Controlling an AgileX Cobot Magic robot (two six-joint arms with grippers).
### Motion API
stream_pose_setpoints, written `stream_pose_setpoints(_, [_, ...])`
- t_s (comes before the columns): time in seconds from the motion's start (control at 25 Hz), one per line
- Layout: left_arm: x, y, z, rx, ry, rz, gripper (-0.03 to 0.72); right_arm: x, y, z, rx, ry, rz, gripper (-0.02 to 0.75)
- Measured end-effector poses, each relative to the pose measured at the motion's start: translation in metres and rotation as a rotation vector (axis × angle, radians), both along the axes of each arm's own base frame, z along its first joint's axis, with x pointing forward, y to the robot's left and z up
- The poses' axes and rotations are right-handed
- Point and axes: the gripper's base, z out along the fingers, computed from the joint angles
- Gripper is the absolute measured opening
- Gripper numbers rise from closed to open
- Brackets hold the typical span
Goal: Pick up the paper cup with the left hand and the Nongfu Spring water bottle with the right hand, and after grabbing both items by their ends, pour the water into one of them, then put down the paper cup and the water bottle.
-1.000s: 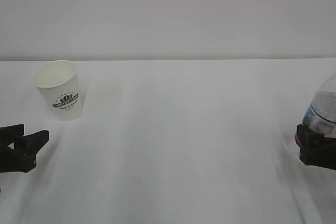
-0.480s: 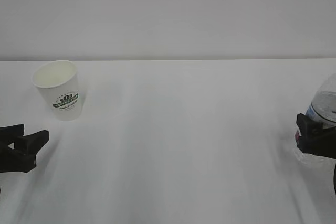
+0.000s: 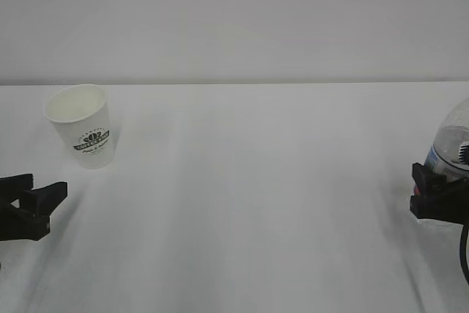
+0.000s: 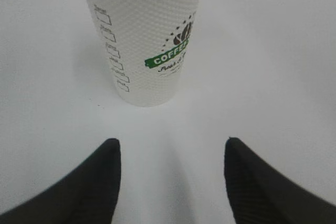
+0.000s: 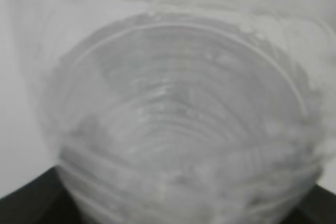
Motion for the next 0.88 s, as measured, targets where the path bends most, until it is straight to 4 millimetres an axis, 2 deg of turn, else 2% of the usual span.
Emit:
stream_pose_setpoints(0.52, [0.0003,0.0009,0.0,0.0,0.0,0.012,0.454,0.0004,0.0,0.0009,-0.127,-0.004,0.051,0.539])
stream_pose_setpoints(0.88, [0.0003,0.0009,0.0,0.0,0.0,0.012,0.454,0.0003,0.0004,0.0007,-0.036,-0.007,0.02,0.536])
